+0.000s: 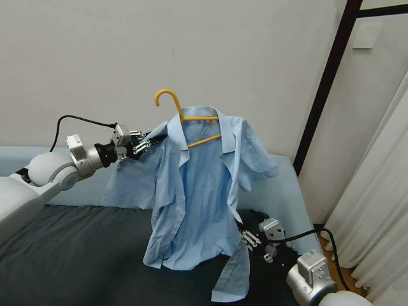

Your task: Pick up the clothes from the sofa and hang them on the clothes hanger.

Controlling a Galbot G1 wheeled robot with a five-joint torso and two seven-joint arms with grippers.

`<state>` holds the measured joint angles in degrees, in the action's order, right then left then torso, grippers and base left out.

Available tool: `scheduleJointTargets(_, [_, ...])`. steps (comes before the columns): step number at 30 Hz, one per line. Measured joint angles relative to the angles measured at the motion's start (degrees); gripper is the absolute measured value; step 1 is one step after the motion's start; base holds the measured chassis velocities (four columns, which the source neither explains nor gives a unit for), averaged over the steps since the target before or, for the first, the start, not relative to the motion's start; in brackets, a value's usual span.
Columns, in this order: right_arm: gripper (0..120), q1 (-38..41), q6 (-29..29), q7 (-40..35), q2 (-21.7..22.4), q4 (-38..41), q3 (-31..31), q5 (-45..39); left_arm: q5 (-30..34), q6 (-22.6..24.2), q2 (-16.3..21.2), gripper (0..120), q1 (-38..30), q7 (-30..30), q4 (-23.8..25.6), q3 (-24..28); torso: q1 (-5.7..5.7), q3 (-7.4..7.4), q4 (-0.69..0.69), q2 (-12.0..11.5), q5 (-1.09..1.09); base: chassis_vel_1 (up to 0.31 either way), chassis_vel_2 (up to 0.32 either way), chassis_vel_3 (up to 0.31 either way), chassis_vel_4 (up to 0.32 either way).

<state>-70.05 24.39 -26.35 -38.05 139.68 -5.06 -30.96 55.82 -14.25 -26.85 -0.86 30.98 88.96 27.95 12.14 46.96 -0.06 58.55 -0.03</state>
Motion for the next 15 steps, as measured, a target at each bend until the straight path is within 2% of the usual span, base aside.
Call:
scheduleJointTargets(3, [79,-2.72,-0.6,0.2,-0.33,0.49,-0.63,1.59,-0.08,-0.06,-1.26,7,-1.53,-0.09,-1.17,1.27,0.0,0.0,-0.03,0.0,0.0,0.0,0.0,0.0,0.0])
scheduleJointTargets(4, [79,-2.72,-0.6,0.2,-0.33,0.49,-0.63,1.59,-0.08,-0.06,-1.26,7,-1.53,-0.09,-1.17,1.27,0.0,0.0,-0.03,0.0,0.0,0.0,0.0,0.0,0.0])
scheduleJointTargets(6, [91,-3.95,-0.69,0.6,-0.99,1.35,-1.26,1.9,-0.29,-0.12,-2.12,7,-2.81,-0.19,-2.28,2.34,0.0,0.0,-0.01,0.0,0.01,0.0,0.0,0.0,0.0])
scheduleJointTargets(8, [98,-5.08,-1.29,0.98,-1.07,2.39,-2.01,2.72,-0.73,-0.17,-2.82,7,-3.35,-0.28,-3.01,2.95,0.0,0.0,0.0,-0.01,-0.01,0.0,0.0,0.0,0.0])
scheduleJointTargets(12, [100,-3.98,-1.86,0.65,-0.78,2.94,-3.39,1.42,-1.44,-0.18,-2.91,7,-3.07,-0.41,-2.39,3.25,0.0,-0.01,-0.03,-0.01,0.01,0.0,0.0,0.0,0.0])
scheduleJointTargets(14, [100,1.65,-2.01,-0.4,0.37,2.29,-4.02,-3.45,-2.56,-0.04,-2.82,7,-1.62,-0.66,-0.74,3.45,0.0,0.0,0.0,0.0,-0.02,0.0,0.0,0.0,0.0])
scheduleJointTargets(15, [100,1.65,-2.01,-0.4,0.37,2.29,-4.02,-3.45,-2.56,-0.04,-2.82,7,-1.62,-0.66,-0.74,3.45,0.0,0.0,0.0,0.0,-0.02,0.0,0.0,0.0,0.0])
